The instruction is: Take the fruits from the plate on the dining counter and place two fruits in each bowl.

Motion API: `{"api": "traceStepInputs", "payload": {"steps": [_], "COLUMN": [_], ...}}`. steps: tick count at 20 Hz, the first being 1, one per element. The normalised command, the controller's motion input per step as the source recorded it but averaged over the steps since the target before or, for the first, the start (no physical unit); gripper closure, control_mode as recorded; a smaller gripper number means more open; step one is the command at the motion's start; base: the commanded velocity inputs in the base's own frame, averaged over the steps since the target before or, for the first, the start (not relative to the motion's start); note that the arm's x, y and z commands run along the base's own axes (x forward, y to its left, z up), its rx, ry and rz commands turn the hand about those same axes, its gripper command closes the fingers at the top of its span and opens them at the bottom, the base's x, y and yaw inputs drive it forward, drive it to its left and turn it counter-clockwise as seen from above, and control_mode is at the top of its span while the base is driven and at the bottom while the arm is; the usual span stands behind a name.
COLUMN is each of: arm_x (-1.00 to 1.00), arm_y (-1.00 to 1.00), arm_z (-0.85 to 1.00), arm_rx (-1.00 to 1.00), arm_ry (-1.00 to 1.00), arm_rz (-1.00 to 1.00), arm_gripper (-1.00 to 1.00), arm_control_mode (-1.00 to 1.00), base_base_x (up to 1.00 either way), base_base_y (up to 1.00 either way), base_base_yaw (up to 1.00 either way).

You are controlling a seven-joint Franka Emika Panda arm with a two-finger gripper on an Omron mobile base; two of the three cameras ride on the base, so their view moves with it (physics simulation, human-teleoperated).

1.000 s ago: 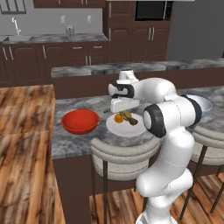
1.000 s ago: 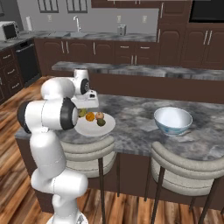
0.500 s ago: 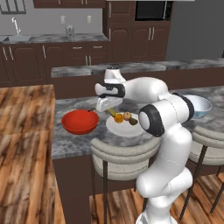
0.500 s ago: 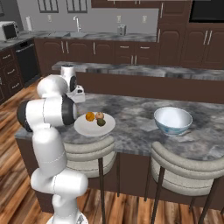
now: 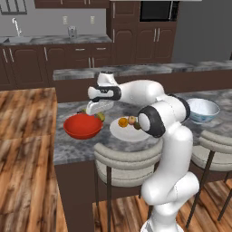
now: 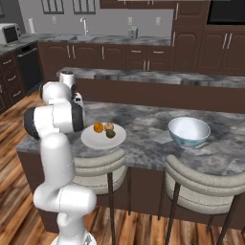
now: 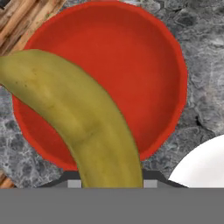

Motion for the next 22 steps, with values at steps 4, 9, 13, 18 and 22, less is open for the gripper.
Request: {"api": "traceStepInputs", "payload": {"steps": [4, 9, 13, 18, 22], "arm_x": [0.36, 0.16, 0.23, 0.32, 0.40], "arm_y": [0.55, 0.35, 0.23, 0.03, 0.00], "arm_z": [-0.29, -0.38, -0.39, -0.34, -0.28], "arm_rx": [0.00, 0.00, 0.00, 0.00, 0.00], "arm_ry": [-0.05, 0.00, 0.00, 0.00, 0.00], "arm_rz": [0.00, 0.00, 0.00, 0.00, 0.00], "arm_gripper": [1.00, 1.00, 1.00, 1.00, 1.00], "arm_control_mode": [-1.00, -1.00, -1.00, -1.00, -1.00], "base_base_x": [0.00, 0.00, 0.00, 0.00, 0.00], "base_base_y": [0.00, 0.00, 0.00, 0.00, 0.00], "base_base_yaw": [0.00, 0.00, 0.00, 0.00, 0.00]}}
